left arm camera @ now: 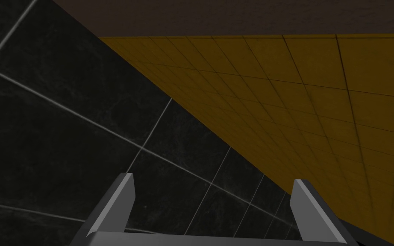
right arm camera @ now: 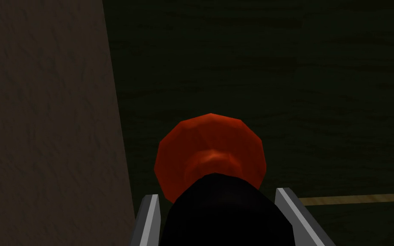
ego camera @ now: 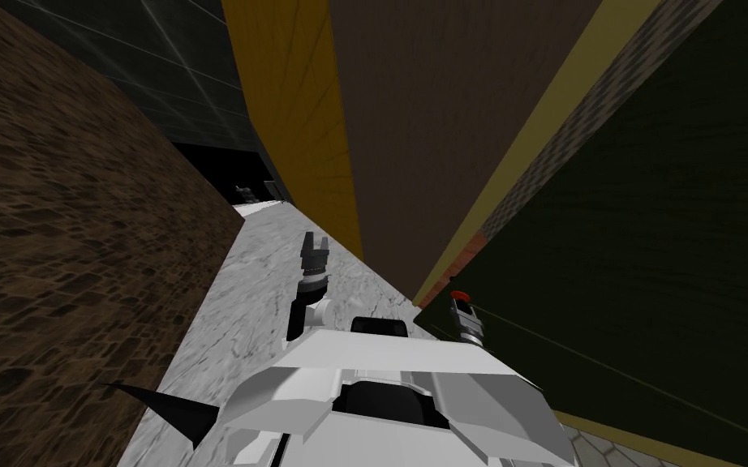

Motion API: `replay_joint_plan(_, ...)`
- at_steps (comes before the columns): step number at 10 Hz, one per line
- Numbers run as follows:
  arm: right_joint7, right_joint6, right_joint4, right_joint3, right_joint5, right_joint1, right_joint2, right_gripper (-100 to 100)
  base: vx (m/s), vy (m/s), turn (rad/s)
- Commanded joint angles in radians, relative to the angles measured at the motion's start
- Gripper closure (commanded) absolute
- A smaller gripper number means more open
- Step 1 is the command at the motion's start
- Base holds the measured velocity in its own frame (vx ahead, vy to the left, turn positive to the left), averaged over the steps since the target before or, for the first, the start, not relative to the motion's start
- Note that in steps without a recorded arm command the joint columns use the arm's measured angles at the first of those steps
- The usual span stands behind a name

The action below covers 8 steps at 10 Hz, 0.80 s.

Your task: Pull the door open

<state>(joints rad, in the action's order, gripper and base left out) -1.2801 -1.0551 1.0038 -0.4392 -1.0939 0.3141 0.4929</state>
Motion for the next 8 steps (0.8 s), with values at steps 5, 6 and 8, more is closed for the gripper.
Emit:
replay_joint_plan(5, -0.056, -0.029, 0.015, -0.066, 0.043, 0.021, 0.04, 100, -0.213, 0.0, 0.091)
replay_joint_plan(6, -0.071, -0.036, 0.019, -0.083, 0.054, 0.027, 0.05, 100, -0.258, 0.015, 0.11)
replay_joint_plan(8, -0.091, -0.047, 0.025, -0.106, 0.07, 0.034, 0.065, 100, -0.258, 0.0, 0.092)
